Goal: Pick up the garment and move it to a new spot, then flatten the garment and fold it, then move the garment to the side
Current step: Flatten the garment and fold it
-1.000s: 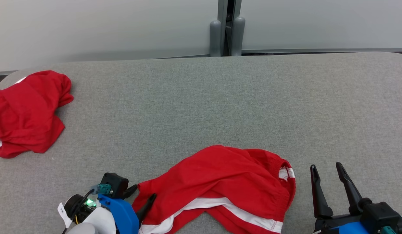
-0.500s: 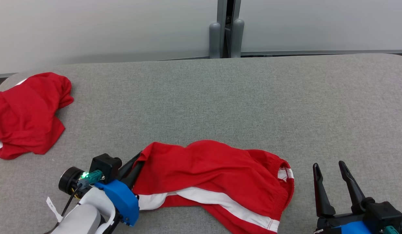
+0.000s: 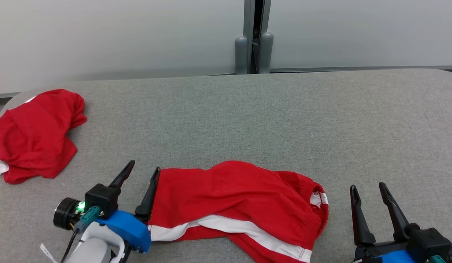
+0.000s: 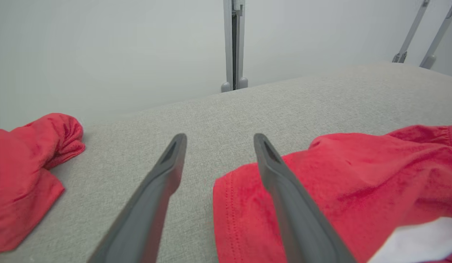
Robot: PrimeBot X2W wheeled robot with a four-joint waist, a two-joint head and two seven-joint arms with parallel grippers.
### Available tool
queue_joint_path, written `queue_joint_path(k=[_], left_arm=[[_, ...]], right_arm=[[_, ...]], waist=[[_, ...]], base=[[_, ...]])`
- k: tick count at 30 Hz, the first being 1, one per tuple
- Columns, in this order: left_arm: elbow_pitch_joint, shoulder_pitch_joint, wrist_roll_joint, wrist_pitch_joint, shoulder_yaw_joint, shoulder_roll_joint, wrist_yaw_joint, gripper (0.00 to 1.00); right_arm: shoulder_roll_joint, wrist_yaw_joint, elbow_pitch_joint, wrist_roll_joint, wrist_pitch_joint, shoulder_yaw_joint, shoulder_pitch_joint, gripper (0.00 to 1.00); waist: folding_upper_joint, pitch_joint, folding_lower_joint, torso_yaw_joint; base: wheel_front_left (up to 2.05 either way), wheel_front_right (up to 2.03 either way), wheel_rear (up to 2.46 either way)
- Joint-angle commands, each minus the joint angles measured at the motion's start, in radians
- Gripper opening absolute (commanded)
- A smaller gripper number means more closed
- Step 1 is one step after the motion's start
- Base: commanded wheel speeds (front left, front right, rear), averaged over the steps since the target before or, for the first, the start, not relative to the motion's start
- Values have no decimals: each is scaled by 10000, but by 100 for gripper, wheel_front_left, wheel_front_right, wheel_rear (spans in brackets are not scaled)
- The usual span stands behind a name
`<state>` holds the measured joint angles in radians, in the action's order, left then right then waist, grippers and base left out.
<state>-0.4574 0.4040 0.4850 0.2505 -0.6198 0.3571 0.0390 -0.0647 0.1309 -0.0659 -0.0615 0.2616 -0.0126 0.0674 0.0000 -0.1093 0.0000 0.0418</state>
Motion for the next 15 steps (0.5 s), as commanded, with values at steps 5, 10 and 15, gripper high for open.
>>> queue_joint_path(k=[5, 10, 15], left_arm=[[1594, -1029, -541, 148, 1237, -25, 585, 100], [2921, -2232, -1125, 154, 2400, -190, 779, 100], [3829, -3385, -1677, 150, 3117, -338, 722, 100]], right_arm=[[25, -3, 100, 53, 49, -11, 160, 100], [-18, -3, 178, 80, 49, 42, 226, 100], [-5, -3, 391, 163, 49, -85, 402, 100]], waist=[[0, 373, 0, -117], [0, 767, 0, -95], [0, 1037, 0, -44]], base=[[0, 0, 0], [0, 0, 0], [0, 0, 0]])
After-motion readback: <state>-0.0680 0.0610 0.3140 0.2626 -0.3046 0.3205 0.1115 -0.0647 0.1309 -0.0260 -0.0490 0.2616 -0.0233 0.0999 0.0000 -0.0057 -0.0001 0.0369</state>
